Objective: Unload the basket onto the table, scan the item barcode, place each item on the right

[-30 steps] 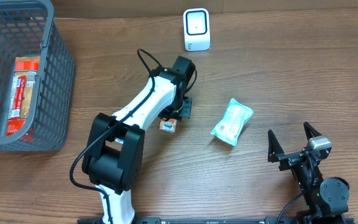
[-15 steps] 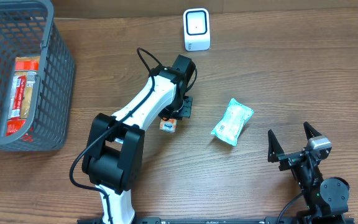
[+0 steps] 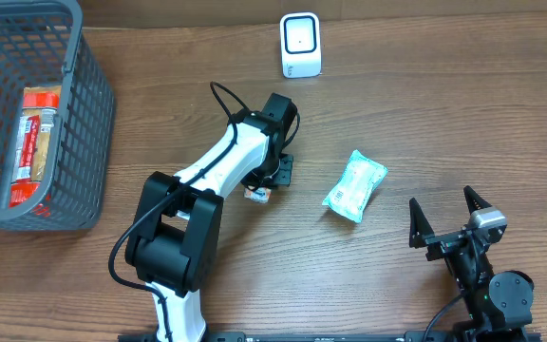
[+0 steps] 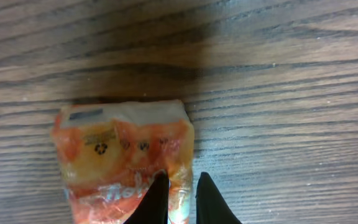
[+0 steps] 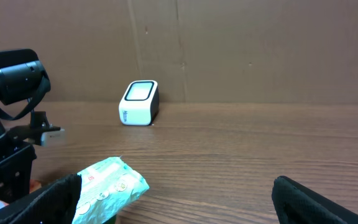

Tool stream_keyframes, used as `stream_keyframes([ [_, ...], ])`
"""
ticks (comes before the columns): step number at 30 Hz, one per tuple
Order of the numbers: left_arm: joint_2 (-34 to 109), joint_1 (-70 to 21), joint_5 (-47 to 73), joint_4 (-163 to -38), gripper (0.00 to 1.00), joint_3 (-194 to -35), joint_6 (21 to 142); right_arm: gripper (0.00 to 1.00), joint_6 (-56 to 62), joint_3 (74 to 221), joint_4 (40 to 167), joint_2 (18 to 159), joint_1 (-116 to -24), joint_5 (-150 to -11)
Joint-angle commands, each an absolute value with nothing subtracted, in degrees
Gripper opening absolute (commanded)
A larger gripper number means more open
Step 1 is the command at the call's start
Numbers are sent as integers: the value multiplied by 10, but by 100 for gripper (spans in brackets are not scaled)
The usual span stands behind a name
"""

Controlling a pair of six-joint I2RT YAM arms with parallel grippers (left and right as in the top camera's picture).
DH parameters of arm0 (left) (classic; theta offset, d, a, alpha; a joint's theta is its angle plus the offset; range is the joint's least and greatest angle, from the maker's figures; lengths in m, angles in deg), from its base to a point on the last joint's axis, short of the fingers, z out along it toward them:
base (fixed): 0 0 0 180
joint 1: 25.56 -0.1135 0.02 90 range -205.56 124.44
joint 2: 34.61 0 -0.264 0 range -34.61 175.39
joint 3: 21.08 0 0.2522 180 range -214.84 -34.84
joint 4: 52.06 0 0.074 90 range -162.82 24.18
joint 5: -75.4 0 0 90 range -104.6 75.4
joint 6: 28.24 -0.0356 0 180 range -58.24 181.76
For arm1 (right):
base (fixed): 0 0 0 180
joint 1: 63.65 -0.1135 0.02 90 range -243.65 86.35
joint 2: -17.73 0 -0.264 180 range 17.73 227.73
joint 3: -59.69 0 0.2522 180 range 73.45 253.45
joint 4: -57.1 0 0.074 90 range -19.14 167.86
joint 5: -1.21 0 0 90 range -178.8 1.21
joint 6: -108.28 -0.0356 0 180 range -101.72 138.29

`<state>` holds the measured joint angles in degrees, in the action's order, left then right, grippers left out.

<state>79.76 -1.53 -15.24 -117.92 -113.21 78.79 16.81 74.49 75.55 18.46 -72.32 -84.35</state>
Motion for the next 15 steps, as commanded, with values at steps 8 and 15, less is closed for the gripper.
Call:
stream_keyframes([
  [8,787,-7,-122,-1164,4,-1111,798,100,170,739,753,180,-721,-846],
  [15,787,7,-126,-1152,4,-1111,803,100,170,739,753,180,-721,-846],
])
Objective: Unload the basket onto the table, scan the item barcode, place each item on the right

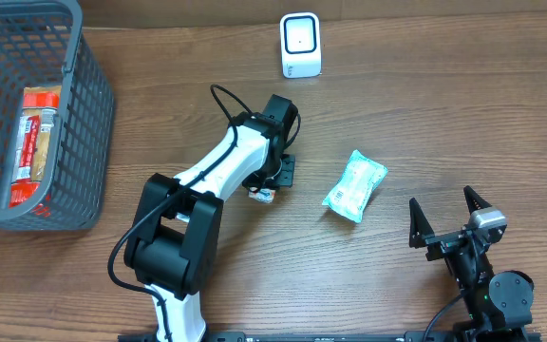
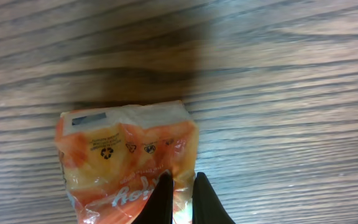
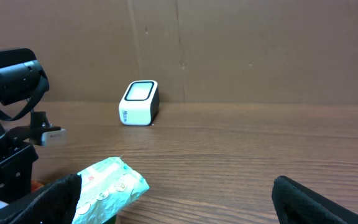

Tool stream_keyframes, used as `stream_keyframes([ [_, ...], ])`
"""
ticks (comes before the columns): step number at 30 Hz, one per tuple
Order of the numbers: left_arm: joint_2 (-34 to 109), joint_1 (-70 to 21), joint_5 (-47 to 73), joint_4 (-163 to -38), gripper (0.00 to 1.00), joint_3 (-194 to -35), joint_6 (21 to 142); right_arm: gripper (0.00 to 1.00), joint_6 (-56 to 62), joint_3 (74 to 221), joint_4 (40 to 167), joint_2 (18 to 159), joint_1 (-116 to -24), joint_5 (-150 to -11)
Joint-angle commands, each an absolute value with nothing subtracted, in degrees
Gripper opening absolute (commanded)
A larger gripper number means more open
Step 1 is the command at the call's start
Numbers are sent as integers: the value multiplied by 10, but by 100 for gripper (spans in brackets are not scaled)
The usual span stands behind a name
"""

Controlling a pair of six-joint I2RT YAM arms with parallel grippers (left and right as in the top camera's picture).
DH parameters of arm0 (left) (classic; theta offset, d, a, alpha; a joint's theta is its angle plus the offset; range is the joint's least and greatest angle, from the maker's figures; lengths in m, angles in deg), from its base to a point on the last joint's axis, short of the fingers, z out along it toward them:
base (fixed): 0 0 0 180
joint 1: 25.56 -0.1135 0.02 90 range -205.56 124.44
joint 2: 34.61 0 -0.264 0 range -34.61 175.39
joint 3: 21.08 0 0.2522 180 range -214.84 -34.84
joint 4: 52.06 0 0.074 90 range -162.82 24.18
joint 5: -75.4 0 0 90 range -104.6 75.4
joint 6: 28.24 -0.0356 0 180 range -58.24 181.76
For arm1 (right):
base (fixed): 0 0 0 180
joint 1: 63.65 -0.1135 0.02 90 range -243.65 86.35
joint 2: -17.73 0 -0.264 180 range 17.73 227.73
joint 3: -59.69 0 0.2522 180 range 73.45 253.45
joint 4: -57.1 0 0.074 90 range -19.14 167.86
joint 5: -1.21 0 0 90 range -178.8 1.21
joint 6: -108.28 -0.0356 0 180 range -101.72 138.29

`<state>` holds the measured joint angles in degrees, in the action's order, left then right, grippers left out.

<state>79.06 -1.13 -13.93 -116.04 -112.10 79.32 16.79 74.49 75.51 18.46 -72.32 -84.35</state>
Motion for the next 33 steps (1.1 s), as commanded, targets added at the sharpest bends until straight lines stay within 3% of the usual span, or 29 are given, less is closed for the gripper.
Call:
stream_keyframes([
  [1,787,17,-143,-1151,4,-1111,815,100,170,739,753,180,-721,-846],
  [12,787,89,-285,-1151,4,-1111,865,100,170,739,753,180,-721,-846],
  [24,787,48,-375,-1198,4,-1118,844,100,170,739,753,180,-721,-846],
  [33,787,45,-336,-1241,10,-1188,843,100,171,739,753,180,-721,-846],
])
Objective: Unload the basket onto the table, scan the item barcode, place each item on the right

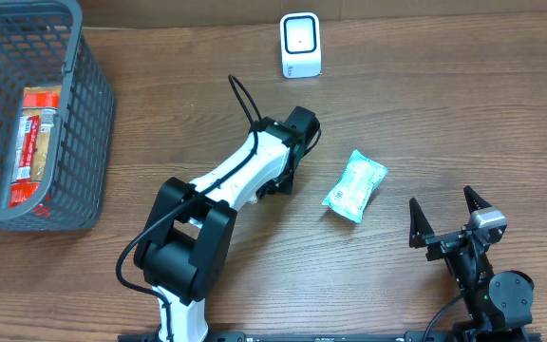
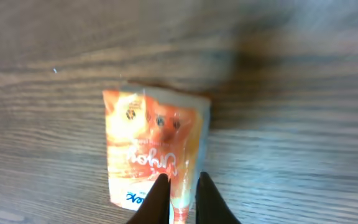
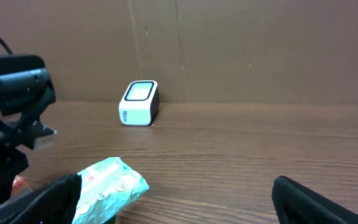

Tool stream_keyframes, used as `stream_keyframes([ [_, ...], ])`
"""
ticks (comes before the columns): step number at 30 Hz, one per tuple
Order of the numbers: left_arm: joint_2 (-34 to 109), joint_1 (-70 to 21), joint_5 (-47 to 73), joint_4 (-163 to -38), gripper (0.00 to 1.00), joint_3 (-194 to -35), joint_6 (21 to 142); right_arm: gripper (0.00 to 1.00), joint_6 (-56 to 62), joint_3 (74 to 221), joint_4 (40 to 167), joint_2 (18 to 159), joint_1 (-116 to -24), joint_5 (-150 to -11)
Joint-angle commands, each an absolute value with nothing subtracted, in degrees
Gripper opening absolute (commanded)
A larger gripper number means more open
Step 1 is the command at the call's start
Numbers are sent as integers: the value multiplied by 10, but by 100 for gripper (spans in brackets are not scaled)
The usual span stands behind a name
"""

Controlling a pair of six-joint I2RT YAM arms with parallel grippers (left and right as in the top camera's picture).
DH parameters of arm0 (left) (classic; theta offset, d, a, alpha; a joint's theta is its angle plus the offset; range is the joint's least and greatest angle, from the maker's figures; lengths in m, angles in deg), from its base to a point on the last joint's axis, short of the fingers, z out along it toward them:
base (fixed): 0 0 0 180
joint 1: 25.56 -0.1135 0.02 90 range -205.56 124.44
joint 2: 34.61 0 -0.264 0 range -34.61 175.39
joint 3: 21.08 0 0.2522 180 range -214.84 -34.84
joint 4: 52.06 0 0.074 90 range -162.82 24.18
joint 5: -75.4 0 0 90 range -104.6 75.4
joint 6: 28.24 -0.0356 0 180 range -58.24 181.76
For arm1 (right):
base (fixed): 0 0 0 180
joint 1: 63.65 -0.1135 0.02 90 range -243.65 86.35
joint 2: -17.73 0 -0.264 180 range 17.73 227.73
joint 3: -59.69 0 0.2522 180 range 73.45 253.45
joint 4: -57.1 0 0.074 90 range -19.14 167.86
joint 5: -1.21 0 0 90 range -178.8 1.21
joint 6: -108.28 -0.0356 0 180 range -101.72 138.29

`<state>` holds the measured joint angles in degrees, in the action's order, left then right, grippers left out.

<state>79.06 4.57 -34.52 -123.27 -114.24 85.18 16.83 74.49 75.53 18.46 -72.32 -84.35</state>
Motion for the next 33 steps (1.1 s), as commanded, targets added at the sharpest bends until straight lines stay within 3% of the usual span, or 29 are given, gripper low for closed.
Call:
stream_keyframes([
  [1,787,44,-330,-1246,10,-1197,843,100,170,739,753,180,-721,-846],
  [3,787,41,-310,-1257,11,-1214,842,100,171,739,753,180,-721,-846],
  [5,787,38,-285,-1261,4,-1217,837,100,170,739,753,180,-721,-846],
  [24,787,-8,-218,-1288,4,-1201,812,100,170,739,753,180,-721,-846],
  [33,787,-9,-209,-1232,4,-1131,810,100,170,739,753,180,-721,-846],
])
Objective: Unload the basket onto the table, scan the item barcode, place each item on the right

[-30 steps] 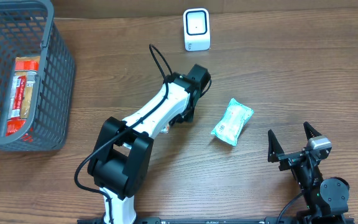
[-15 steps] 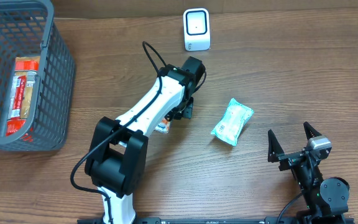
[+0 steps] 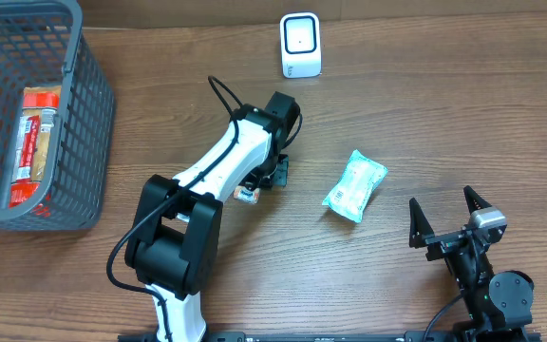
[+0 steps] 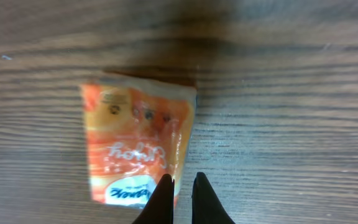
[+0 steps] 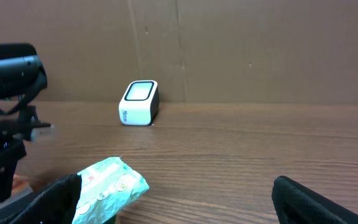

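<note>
An orange snack packet [image 4: 135, 143] lies flat on the wooden table, label text upside down to the left wrist camera; overhead it peeks out as the orange packet [image 3: 247, 194] beside the left arm. My left gripper [image 4: 184, 180] is shut, its tips above the packet's right edge, with bare wood showing in the thin gap. The white barcode scanner [image 3: 300, 45] stands at the far edge and shows again as the scanner [image 5: 138, 102]. My right gripper [image 3: 442, 201] rests open at the near right, nothing between its fingers.
A teal packet [image 3: 354, 186] lies right of centre, also seen as the teal packet [image 5: 110, 180] just ahead of the right gripper [image 5: 178, 179]. A grey mesh basket [image 3: 93, 142] at the far left holds a red packet [image 3: 36, 142]. A brown cardboard wall backs the table.
My left arm has swung back to the left. The orange packet, hidden under the arm overhead before, now shows at its left side. The right arm has not moved.
At first my left gripper was low over the orange packet, which filled the lower wrist view. Then the arm stood further right with the packet smaller in view. Now it is back left, shut over the packet's right edge. The packet sits slightly further left.
</note>
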Tool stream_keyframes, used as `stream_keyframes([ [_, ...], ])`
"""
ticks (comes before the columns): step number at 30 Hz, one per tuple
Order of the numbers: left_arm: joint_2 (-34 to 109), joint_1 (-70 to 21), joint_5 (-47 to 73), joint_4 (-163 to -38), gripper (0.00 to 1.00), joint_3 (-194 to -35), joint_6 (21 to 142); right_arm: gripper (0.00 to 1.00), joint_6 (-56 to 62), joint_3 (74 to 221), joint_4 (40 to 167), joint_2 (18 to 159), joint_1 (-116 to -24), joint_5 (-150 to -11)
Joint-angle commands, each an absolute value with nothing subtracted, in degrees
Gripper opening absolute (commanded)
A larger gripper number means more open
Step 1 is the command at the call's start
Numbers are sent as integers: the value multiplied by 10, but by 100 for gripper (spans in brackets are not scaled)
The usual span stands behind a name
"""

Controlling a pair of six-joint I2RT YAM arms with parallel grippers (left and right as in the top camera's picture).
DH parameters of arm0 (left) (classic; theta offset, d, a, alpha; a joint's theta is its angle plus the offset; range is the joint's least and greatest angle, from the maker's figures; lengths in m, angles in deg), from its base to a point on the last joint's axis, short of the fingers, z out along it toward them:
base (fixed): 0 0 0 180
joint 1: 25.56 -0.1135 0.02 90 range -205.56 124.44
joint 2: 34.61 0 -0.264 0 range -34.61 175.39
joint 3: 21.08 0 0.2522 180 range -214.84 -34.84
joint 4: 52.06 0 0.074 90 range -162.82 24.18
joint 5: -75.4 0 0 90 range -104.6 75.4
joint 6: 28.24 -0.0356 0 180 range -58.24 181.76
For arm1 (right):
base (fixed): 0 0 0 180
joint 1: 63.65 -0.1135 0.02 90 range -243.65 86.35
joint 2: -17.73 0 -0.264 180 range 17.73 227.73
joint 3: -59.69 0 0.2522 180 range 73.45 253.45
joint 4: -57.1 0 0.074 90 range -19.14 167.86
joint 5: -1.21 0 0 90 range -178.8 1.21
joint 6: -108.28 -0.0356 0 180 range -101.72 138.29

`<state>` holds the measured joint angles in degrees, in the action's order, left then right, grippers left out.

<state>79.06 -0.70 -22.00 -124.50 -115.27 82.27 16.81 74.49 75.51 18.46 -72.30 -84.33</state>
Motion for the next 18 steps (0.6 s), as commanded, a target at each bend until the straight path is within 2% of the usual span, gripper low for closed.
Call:
stream_keyframes([
  [1,787,-9,-209,-1222,4,-1125,810,100,170,739,753,180,-721,-846],
  [18,787,6,-173,-1195,4,-1118,810,100,170,739,753,180,-721,-846],
])
